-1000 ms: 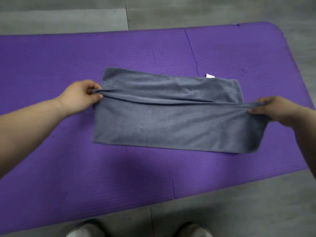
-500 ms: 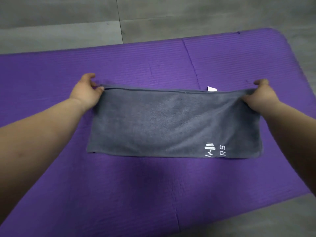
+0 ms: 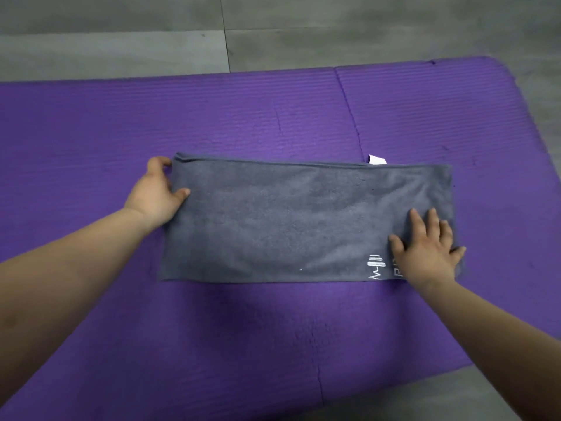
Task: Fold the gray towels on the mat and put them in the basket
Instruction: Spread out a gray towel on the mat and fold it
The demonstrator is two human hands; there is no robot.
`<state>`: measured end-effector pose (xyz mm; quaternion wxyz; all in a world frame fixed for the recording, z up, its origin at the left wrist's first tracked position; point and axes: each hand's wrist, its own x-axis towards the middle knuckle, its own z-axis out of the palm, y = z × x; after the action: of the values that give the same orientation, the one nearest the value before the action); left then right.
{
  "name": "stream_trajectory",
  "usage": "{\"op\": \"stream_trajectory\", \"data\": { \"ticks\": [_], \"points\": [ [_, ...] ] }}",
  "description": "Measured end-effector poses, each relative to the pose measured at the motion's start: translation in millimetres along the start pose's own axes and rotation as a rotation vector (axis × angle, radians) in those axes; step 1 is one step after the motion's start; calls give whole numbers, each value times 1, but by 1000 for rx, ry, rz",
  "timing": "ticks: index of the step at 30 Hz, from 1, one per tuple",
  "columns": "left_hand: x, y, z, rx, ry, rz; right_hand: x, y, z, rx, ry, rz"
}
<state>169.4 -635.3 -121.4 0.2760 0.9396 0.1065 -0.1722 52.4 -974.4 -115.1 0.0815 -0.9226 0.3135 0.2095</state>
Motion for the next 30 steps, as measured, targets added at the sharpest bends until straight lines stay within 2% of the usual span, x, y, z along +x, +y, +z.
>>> {"op": "stream_trajectory", "data": {
  "ticks": [4, 8, 11, 14, 17, 19, 20, 22, 24, 26, 28, 30],
  "points": [
    [-35, -36, -12, -45, -27, -51, 8, -18, -8, -48, -34, -152],
    [-87, -87, -16, -144, -55, -223, 17, -53, -9, -140, -78, -336],
    [-117, -115, -15, -153, -158, -269, 24, -78, -11, -229, -85, -412],
    [-131, -126, -15, -133, -204, -258, 33, -97, -22, -347, -82, -455],
    [-122, -126, -20, -57, -103, -179, 32, -107, -22, -417, -14, -434],
    [-112, -119, -24, 34, -119, -143, 16, -113, -9, -390, 69, -401],
    [-107, -116, -25, 54, -156, -141, 4, -114, 1, -342, 136, -460],
    [-99, -112, -29, 65, -216, -168, -28, -118, 26, -241, 223, -787],
    [-97, -109, -34, 70, -252, -175, -66, -116, 51, -231, 166, -1178],
    [-97, -109, -36, 82, -269, -152, -105, -105, 74, -277, 58, -1429],
    [-100, -109, -37, 83, -268, -119, -139, -93, 87, -400, -102, -1508],
    [-102, -110, -38, -54, -282, -140, -159, -88, 91, -496, -170, -1483]
  ]
}}
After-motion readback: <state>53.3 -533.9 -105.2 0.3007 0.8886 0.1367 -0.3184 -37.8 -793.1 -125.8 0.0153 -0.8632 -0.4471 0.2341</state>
